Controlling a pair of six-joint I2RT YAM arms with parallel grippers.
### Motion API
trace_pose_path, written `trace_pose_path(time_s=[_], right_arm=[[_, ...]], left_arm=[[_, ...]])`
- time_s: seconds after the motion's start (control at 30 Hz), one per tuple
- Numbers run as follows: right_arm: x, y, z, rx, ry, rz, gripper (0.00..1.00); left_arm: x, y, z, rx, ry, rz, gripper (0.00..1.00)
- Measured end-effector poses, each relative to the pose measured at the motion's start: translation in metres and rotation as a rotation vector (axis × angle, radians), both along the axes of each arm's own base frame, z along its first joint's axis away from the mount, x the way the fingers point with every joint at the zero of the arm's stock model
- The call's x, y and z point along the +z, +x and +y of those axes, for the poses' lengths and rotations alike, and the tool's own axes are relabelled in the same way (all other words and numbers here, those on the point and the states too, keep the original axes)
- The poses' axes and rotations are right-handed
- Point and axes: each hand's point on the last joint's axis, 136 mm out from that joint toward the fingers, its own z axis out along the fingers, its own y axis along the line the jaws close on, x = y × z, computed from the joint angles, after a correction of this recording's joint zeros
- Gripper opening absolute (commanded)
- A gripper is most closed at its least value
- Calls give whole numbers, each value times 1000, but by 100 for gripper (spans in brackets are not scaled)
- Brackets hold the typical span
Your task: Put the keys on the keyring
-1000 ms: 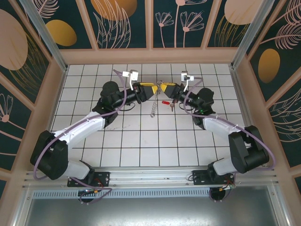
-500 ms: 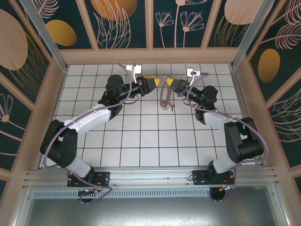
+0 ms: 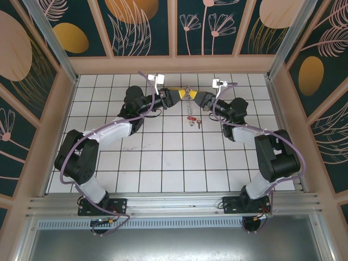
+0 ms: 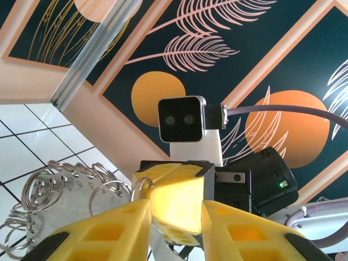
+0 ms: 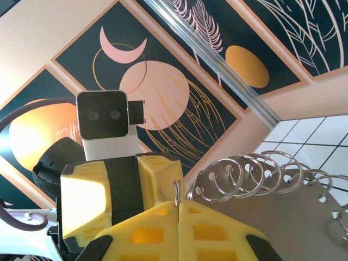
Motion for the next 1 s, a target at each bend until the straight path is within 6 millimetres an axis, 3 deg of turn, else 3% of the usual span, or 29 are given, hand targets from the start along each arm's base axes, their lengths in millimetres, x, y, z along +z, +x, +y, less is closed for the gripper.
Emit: trace_pose_path(time_s=[1.0], right_arm=[[1, -3, 4, 12, 2, -2, 0]], left_arm=[[-3, 5, 5, 19, 9, -6, 34]])
